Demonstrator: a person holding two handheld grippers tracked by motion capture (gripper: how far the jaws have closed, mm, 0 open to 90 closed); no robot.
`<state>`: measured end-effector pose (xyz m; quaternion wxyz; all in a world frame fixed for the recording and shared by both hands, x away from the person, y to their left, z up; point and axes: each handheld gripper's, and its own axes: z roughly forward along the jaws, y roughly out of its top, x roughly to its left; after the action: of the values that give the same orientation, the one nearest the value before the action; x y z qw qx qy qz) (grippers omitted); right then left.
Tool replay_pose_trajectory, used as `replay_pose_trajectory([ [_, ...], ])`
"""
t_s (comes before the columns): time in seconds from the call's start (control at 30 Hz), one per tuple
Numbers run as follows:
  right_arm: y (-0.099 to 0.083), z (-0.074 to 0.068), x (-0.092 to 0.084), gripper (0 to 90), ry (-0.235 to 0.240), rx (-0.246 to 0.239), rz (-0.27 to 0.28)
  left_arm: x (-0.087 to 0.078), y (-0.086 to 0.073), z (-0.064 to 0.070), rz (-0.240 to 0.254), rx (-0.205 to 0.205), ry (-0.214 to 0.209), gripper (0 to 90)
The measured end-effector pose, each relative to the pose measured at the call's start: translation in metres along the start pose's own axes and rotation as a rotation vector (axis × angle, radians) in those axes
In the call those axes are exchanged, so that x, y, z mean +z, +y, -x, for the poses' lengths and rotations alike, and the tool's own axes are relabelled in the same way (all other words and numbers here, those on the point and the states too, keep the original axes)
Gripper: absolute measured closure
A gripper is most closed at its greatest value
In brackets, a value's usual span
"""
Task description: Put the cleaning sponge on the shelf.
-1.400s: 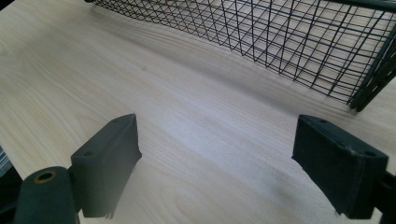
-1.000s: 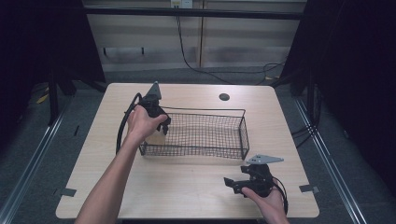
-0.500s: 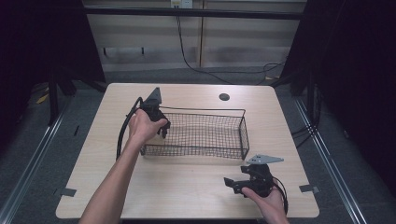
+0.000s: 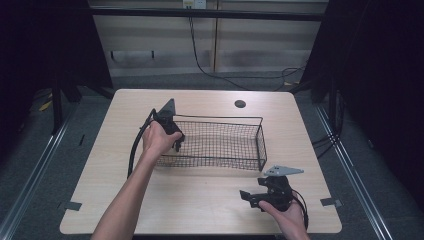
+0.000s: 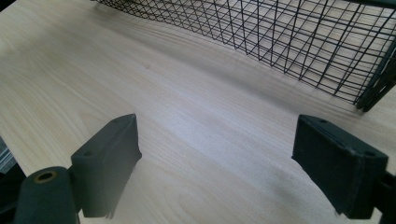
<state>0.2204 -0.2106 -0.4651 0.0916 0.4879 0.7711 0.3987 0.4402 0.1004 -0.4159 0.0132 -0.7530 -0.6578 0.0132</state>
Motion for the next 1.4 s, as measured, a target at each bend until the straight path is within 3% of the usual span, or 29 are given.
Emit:
replay_pose_trajectory([
  [0.2,0.0,0.0,0.0,14.3,0.001,0.001,-0.001,0.005,0.0,-0.002,-0.012,-0.023,-0.025,27.8],
  [0.23,0.0,0.0,0.0,14.4,0.001,0.0,-0.001,0.006,0.0,-0.001,-0.016,-0.026,-0.013,27.8],
  [0.93,0.0,0.0,0.0,14.3,0.001,0.001,0.002,0.014,0.001,-0.003,-0.037,-0.026,-0.044,27.5],
  [1.17,0.0,0.0,0.0,14.3,0.002,0.001,0.001,0.017,0.002,-0.007,-0.028,-0.052,-0.063,27.4],
  [1.4,0.0,0.0,0.0,14.4,0.002,0.005,0.0,0.017,0.003,-0.009,-0.027,-0.05,-0.069,27.5],
])
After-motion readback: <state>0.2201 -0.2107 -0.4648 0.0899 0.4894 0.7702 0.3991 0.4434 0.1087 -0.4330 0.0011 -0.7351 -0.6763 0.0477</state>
